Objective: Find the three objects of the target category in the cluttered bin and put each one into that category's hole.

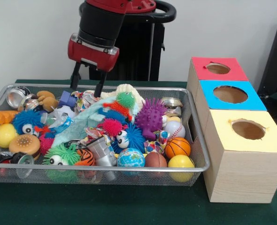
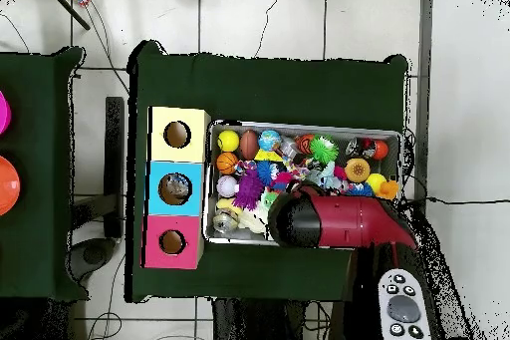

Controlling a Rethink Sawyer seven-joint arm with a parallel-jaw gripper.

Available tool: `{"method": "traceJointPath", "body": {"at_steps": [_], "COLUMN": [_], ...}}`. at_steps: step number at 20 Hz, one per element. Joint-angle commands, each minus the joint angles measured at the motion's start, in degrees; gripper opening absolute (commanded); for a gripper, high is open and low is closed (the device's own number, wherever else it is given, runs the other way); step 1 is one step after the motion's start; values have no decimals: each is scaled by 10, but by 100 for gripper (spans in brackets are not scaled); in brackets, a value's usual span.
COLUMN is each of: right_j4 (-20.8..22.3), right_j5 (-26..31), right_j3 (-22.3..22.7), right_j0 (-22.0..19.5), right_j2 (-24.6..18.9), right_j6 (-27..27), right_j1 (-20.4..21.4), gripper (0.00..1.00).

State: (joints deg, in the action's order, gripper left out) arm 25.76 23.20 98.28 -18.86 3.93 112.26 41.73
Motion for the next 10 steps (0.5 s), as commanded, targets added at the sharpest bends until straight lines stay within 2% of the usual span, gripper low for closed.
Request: {"method": "traceJointPath", "body": {"at_steps": [1,6,10], "right_j4": [37,46,31], "right_j5": [-4,-17,-42], "right_j3": [-34,-46,-34], "right_j0": [-39,-72,-106], "right_j2": [-32,-60,-93], "right_j6": [-35,-62,-45], "right_j1": [-1,-2,-7], "gripper": [100,100,100]}}
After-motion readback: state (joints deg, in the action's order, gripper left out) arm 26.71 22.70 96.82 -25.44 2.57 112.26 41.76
